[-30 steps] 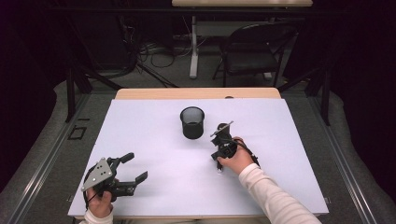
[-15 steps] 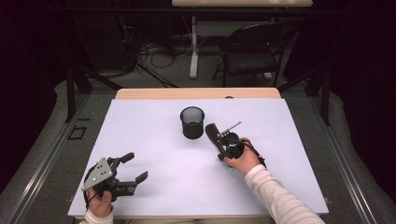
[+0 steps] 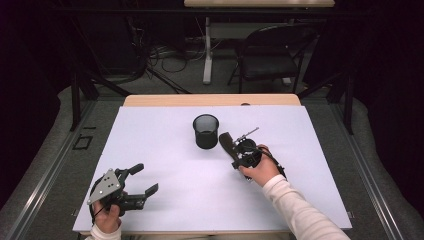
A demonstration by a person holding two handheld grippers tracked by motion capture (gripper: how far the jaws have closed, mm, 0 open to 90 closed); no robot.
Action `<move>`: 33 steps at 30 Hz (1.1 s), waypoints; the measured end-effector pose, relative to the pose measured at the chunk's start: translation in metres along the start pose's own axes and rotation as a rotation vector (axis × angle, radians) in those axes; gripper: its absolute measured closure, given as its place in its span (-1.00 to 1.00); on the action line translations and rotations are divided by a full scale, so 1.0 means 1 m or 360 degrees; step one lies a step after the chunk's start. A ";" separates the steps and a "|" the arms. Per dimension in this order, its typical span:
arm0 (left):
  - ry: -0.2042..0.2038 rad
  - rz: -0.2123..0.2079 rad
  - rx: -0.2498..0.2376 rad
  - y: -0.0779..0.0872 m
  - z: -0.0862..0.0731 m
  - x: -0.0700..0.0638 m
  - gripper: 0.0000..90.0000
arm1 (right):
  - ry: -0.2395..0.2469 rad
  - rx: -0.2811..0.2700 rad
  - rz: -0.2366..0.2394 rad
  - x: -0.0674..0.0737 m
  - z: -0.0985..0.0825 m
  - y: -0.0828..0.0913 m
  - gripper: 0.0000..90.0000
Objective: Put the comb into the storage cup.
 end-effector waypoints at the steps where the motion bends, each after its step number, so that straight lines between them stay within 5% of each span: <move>1: -0.0001 -0.0001 0.0000 0.000 0.000 0.000 -0.64 | 0.0015 -0.0005 -0.0013 -0.001 0.002 0.002 0.68; 14: -0.0004 0.0004 0.0005 0.000 0.000 0.000 -0.64 | 0.0040 -0.0017 -0.0117 -0.011 0.014 0.007 0.15; 19: -0.0005 0.0004 0.0007 0.000 0.000 0.000 -0.64 | 0.0024 0.0049 -0.0146 -0.014 0.014 0.003 0.14; 23: -0.0001 -0.0003 0.0006 0.000 0.000 0.000 -0.64 | 0.0014 0.0190 -0.0162 -0.015 0.012 0.000 0.15; 24: -0.0001 0.0000 0.0002 0.000 0.000 0.000 -0.64 | -0.0009 0.0141 -0.0150 -0.015 0.012 -0.004 0.15; 30: -0.0001 -0.0004 0.0008 0.000 -0.001 0.000 -0.64 | 0.0006 0.0270 -0.0165 -0.014 0.011 -0.007 0.16; 32: -0.0002 -0.0002 0.0010 0.000 0.000 0.000 -0.64 | -0.0007 0.0269 -0.0164 -0.014 0.010 -0.009 0.17; 33: 0.0000 -0.0001 0.0010 0.000 -0.001 0.000 -0.64 | -0.0025 0.0201 -0.0152 -0.013 0.009 -0.013 0.19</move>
Point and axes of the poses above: each handheld gripper's, and its own axes: y roughly backward along the jaws, z roughly out of its top, x roughly to its left, the point moved 5 cm from there along -y, roughly forward along the jaws, and after that the axes turned 14 degrees about -x, right-handed, at the moved point
